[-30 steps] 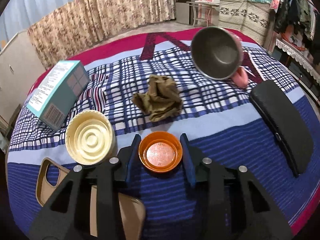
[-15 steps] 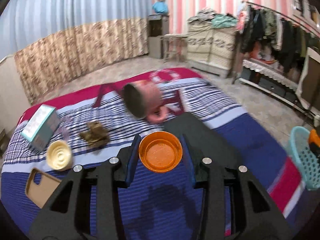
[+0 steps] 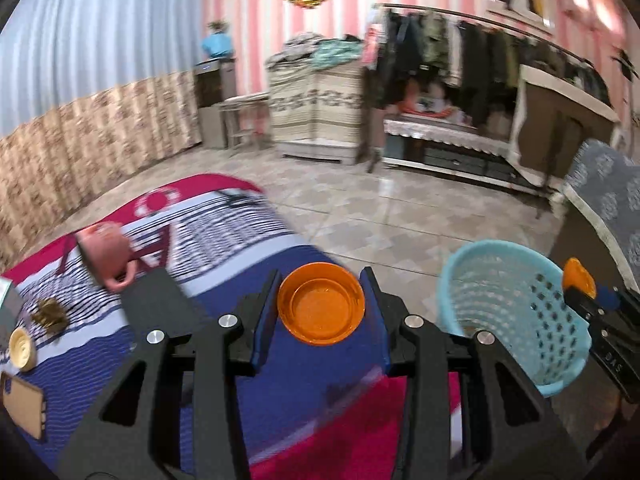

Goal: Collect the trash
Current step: 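Carry both items over the wastebasket and open both tools to drop them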

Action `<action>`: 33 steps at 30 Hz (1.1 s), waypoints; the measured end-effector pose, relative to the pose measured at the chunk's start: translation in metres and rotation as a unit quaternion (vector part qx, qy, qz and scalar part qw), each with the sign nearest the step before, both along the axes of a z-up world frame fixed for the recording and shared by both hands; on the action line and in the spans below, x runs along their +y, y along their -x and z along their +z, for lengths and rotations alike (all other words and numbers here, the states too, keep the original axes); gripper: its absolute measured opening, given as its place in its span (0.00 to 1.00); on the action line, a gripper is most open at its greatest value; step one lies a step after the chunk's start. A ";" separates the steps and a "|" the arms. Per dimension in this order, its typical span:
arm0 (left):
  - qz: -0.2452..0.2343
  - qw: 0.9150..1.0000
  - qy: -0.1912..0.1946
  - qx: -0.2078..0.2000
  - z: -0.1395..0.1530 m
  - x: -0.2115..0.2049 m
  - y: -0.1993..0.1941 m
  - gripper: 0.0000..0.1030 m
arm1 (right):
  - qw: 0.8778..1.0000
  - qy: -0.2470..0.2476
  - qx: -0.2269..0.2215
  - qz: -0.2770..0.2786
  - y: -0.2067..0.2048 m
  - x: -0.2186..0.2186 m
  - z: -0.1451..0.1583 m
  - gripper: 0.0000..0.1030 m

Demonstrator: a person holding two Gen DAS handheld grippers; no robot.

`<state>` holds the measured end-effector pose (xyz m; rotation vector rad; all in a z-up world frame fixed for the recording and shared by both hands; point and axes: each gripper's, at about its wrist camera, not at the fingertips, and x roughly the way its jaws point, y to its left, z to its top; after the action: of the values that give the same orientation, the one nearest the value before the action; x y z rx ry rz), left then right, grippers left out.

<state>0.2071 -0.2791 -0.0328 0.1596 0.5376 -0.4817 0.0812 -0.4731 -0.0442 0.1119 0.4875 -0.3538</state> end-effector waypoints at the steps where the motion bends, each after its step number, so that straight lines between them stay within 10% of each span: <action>1: -0.009 1.000 -0.001 -0.001 0.000 -0.008 0.004 0.38 | 1.000 -0.003 -0.002 -0.008 0.004 -0.006 -0.001 0.33; 23: -0.141 0.990 -0.004 0.015 -0.035 -0.154 0.035 0.39 | 0.994 -0.035 -0.020 -0.099 0.045 -0.080 -0.031 0.33; 27: -0.126 0.992 -0.006 0.005 -0.032 -0.153 0.031 0.72 | 0.995 -0.035 -0.018 -0.096 0.040 -0.082 -0.034 0.33; 33: -0.107 0.994 0.001 0.003 -0.024 -0.136 0.020 0.84 | 0.995 -0.036 -0.021 -0.093 0.036 -0.078 -0.037 0.33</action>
<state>0.1870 -0.4150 -0.0569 0.2154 0.5291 -0.6925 0.0449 -0.5513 -0.0809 0.2358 0.4487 -0.5147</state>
